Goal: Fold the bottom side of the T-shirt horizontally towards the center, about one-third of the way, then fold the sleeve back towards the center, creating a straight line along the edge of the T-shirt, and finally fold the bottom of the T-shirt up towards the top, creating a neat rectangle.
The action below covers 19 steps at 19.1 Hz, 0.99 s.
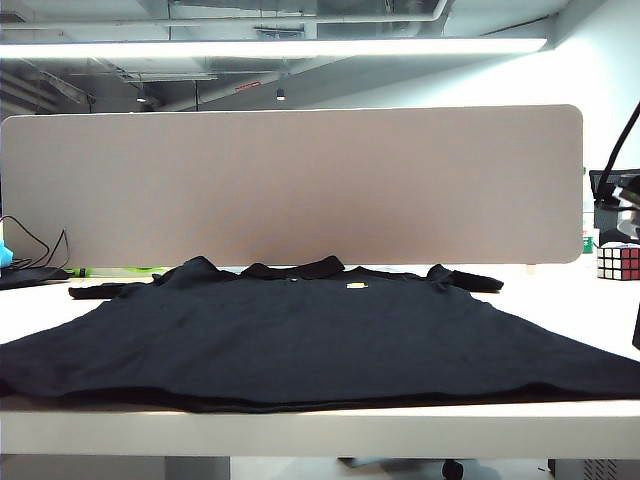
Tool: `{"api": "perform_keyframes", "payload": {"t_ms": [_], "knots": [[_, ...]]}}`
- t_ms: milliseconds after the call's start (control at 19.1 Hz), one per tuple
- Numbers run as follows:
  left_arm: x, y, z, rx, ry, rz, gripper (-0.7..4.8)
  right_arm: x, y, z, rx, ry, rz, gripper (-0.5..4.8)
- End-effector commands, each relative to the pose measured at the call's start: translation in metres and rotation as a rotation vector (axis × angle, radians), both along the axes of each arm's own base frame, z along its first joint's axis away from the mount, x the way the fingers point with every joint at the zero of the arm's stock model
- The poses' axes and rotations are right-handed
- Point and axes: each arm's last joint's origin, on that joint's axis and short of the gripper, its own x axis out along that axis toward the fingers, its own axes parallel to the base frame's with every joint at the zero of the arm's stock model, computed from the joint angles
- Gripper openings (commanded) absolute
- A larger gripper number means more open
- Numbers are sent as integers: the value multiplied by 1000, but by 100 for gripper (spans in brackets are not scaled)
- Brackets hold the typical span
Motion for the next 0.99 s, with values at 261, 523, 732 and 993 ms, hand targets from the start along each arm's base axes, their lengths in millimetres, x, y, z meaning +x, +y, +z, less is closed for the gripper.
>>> {"api": "perform_keyframes", "payload": {"t_ms": [261, 523, 732, 993], "knots": [[1, 0, -1, 7, -6, -2, 251, 4, 1, -2, 27, -14, 11, 224], [1, 0, -1, -20, -13, -11, 250, -1, 1, -5, 35, 33, 12, 224], [1, -1, 0, -35, -19, -17, 250, -8, 3, -13, 60, 55, 17, 223], [3, -1, 0, -52, -37, -24, 247, -8, 3, -15, 90, 58, 22, 221]]}}
